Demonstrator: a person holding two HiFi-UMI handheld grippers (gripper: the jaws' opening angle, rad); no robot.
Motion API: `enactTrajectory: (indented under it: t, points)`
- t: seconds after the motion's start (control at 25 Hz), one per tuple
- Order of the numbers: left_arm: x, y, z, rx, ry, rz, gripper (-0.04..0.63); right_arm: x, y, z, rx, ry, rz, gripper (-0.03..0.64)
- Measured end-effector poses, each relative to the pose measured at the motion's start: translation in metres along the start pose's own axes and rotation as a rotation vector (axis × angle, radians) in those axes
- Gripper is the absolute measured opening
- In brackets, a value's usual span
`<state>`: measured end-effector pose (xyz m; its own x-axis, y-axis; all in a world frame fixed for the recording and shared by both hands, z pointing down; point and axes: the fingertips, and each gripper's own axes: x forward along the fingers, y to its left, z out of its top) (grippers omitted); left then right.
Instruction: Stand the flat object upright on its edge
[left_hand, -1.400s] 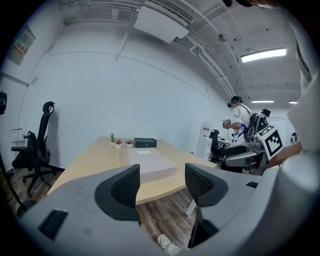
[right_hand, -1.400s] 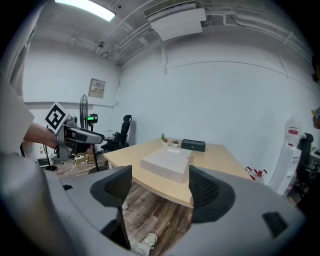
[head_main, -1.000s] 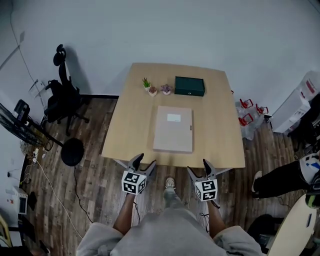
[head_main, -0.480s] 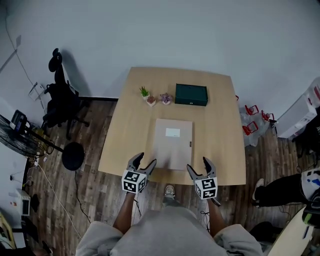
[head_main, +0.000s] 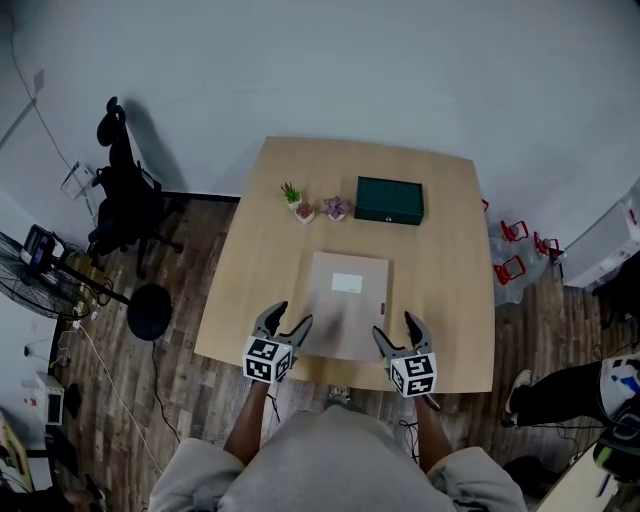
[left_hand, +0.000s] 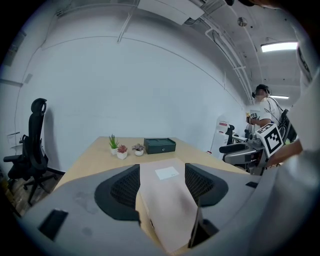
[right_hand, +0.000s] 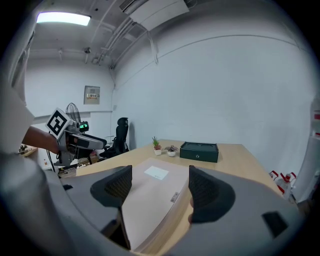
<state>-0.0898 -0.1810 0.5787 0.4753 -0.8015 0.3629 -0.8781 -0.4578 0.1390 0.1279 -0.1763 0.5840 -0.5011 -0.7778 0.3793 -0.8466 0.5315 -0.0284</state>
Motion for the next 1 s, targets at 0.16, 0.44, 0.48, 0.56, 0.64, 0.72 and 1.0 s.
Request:
enactTrajectory:
  t: [0.16,0.44,0.48,0.56,0.64,0.72,1.0]
  points:
    - [0.008,0.007,-0.001,-0.004,0.012,0.010,0.278,0.012,-0.004,0.000,-0.004,0.010,0.013,0.344]
    - [0.019,0.013,-0.004,-0.018,0.029,0.010,0.278,0.023,-0.010,-0.004,-0.001,0.032,0.024,0.344]
    - [0.021,0.013,-0.005,-0.020,0.033,0.008,0.278,0.025,-0.010,-0.005,0.000,0.036,0.024,0.344]
    - [0.023,0.015,-0.007,-0.026,0.040,0.006,0.278,0.027,-0.012,-0.006,0.004,0.042,0.024,0.344]
    - [0.026,0.016,-0.010,-0.031,0.049,0.004,0.278,0.029,-0.013,-0.007,0.011,0.049,0.028,0.344]
    - [0.029,0.018,-0.012,-0.034,0.059,-0.001,0.279,0.031,-0.012,-0.008,0.018,0.055,0.035,0.347]
    - [0.048,0.026,-0.020,-0.050,0.093,-0.027,0.278,0.045,-0.017,-0.018,0.037,0.092,0.030,0.353]
